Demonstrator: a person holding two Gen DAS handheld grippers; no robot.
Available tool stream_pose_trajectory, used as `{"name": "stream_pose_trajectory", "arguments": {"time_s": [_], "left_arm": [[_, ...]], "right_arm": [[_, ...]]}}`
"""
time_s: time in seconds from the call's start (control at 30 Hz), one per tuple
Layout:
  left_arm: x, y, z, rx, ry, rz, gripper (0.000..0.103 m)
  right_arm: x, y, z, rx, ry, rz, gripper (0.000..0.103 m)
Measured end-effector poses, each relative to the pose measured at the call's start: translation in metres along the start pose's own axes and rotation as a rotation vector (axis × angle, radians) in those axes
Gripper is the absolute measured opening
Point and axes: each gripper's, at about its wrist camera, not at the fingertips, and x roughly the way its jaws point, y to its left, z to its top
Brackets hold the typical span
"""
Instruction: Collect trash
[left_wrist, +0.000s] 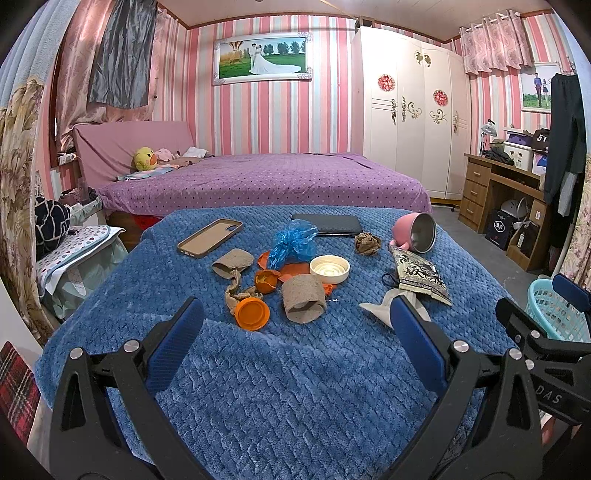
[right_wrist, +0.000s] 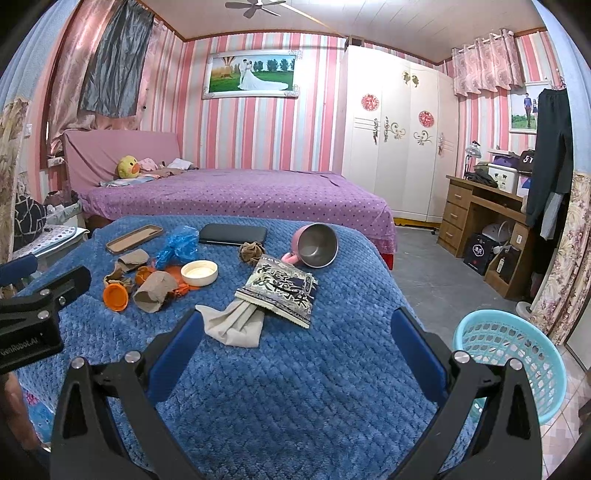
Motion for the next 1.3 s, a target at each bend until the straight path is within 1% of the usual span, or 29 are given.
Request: {"name": "stream_pose_trajectory", "arguments": {"time_s": [0.23, 0.3, 1.2, 1.3], "left_arm": [[0.000, 0.000, 0.000, 0.000, -0.001, 0.000, 0.098], [0.000, 0.000, 0.000, -0.001, 0.000, 0.000, 0.098], [0.000, 0.000, 0.000, -0.003, 0.002, -0.002, 0.098], [0.001, 0.001, -0.001, -0.001, 0.001, -0.002, 0.098]], "right_arm": [[0.003, -0.002, -0.003, -0.001, -0.001, -0.001, 0.099], [-0.002, -0.008, -0.003, -0.001, -0.001, -0.002, 0.099], [0.000, -0.004, -0.003, -0.004, 0.001, -0.004, 0.099], [0.001, -0.009, -0.005, -0.002, 0.003, -0.005, 0.099]]}}
